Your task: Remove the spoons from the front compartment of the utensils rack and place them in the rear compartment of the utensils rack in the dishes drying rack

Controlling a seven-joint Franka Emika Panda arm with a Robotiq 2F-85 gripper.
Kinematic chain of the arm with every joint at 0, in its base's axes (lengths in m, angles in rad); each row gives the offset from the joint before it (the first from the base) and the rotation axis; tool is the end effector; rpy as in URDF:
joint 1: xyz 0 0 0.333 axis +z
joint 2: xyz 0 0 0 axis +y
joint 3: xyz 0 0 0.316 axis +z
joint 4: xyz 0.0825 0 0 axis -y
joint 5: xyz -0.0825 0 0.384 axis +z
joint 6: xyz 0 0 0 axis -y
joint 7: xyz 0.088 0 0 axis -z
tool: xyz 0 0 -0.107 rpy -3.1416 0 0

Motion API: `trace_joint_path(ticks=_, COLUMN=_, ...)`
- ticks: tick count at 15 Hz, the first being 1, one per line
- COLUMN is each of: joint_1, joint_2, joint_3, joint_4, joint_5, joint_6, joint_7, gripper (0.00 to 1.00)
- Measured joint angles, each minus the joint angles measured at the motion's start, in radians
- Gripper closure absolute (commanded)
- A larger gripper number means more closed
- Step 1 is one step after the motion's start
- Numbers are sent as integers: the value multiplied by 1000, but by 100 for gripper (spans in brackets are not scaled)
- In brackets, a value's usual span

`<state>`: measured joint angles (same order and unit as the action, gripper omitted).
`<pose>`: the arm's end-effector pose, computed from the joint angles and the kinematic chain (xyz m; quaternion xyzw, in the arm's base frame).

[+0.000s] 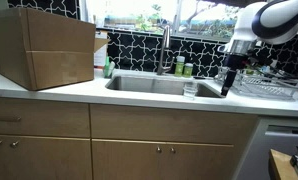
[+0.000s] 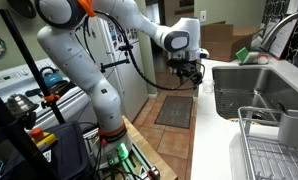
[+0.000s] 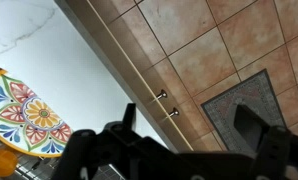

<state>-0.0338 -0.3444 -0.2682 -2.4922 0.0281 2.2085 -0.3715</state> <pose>0.4136 -0.1284 0.4113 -0.9976 -0.0330 -0.0411 0.0454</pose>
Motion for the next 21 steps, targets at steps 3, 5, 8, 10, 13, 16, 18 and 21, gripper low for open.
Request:
trace_joint_path(ticks=3, joint_1=0, joint_2=0, joint_3=0, joint_4=0, joint_5=0, joint_6=0, joint_7=0, gripper=0)
trace_joint_path(ticks=5, joint_1=-7, joint_2=0, joint_3=7, joint_4=2, joint_5=-2, joint_6=0, joint_7=0, gripper=0)
trace_joint_path(ticks=8, joint_1=-73, joint_2=-16, joint_3=31, joint_4=9, joint_5=-135, joint_6=0, joint_7=37, gripper=0)
trace_joint_path(ticks=10, joint_1=-141, joint_2=-53, joint_3=46, joint_4=10, joint_5=-282, joint_6=-17, joint_7=64, gripper=0)
trace_joint_path(ticks=13, joint_1=-222, joint_2=-124, joint_3=60, joint_4=10, joint_5=-486, joint_6=-69, joint_7=74, gripper=0)
trace_joint_path(ticks=16, joint_1=-279, joint_2=-173, joint_3=63, joint_4=6, joint_5=-681, joint_6=-84, joint_7=78, gripper=0)
trace_joint_path(ticks=18, joint_1=-299, joint_2=-189, joint_3=63, joint_4=5, joint_5=-740, joint_6=-84, joint_7=82, gripper=0)
trace_joint_path(ticks=21, joint_1=-302, joint_2=-191, joint_3=68, joint_4=4, joint_5=-750, joint_6=-84, joint_7=84, gripper=0)
